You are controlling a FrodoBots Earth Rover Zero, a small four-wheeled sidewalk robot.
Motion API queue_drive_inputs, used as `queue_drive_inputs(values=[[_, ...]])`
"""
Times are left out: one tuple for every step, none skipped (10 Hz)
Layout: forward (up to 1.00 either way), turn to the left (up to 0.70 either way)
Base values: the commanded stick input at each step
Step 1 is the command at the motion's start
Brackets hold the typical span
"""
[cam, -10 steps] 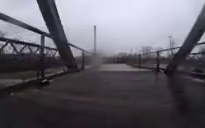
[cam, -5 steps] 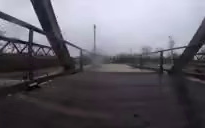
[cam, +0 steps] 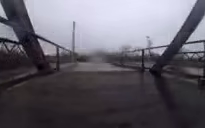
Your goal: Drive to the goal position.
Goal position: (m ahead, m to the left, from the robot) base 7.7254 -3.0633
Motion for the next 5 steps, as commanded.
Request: queue_drive_inputs(values=[[1.00,0.00],[1.00,0.00],[1.00,0.00],[1.00,0.00],[1.00,0.00]])
